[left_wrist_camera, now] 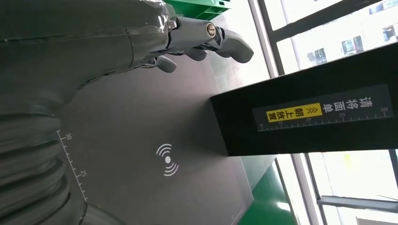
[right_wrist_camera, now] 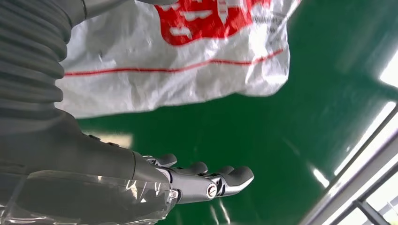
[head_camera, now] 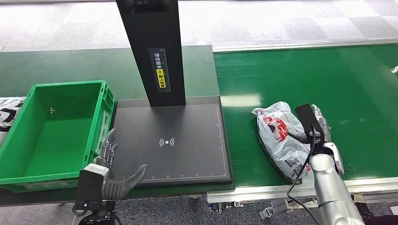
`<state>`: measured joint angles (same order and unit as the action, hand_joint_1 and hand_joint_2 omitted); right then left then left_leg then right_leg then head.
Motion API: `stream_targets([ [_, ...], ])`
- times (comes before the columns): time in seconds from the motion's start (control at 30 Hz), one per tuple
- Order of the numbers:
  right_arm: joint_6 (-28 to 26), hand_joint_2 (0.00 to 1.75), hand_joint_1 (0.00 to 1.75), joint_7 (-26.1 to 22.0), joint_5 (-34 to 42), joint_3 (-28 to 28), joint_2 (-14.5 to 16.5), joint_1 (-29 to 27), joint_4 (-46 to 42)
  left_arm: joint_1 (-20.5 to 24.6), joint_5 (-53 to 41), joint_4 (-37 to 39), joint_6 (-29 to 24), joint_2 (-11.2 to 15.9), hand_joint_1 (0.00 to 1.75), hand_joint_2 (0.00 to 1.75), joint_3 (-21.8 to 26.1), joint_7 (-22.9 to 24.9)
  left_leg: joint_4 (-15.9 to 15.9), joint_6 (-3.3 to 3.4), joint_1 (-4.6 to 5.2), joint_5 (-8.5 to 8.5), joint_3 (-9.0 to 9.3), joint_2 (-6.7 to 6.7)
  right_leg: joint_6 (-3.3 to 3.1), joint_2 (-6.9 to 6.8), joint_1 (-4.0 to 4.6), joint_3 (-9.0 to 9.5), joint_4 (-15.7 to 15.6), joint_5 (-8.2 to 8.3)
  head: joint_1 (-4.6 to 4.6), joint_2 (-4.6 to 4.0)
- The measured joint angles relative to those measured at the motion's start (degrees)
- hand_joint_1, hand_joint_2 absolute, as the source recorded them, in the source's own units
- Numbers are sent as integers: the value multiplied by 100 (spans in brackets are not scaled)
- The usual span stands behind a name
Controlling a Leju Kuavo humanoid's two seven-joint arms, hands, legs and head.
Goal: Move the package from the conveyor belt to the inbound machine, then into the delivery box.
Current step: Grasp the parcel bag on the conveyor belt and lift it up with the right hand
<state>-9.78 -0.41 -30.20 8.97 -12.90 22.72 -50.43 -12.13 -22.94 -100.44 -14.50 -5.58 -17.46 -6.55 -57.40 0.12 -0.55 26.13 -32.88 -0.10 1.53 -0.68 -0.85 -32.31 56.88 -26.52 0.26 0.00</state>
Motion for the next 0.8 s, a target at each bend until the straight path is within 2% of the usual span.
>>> stream_targets([
  [0.23, 370, 175, 0, -38, 410, -126, 365, -456, -36, 123, -48, 13, 118, -5, 0, 175, 30, -29, 1, 0, -2, 0, 0, 0, 0, 0, 1, 0, 1, 0, 0, 0],
  [0.43, 645, 175, 0, 221, 561, -338, 490, -751, -348, 157, -43, 41, 143, -3, 0, 175, 48, -29, 1, 0, -1, 0, 0, 0, 0, 0, 0, 0, 1, 0, 0, 0],
  [0.53, 489, 175, 0, 547, 151, -521, 502, -859, -515, 153, -38, 52, 106, -2, 0, 175, 47, -26, 1, 0, -1, 0, -1, 1, 0, 1, 0, 0, 1, 0, 0, 0],
  [0.67, 54, 175, 0, 1193, -1017, -858, 466, -814, -556, 142, -29, 51, 34, -2, 0, 175, 43, 28, 1, 0, -1, 0, 1, 1, 0, 1, 0, 0, 1, 0, 0, 0],
  [0.8, -1, 175, 0, 1321, -1275, -945, 446, -785, -552, 140, -27, 51, 20, -2, 0, 175, 42, 45, 0, 0, -1, 0, 2, 1, 0, 1, 0, 0, 1, 0, 0, 0],
])
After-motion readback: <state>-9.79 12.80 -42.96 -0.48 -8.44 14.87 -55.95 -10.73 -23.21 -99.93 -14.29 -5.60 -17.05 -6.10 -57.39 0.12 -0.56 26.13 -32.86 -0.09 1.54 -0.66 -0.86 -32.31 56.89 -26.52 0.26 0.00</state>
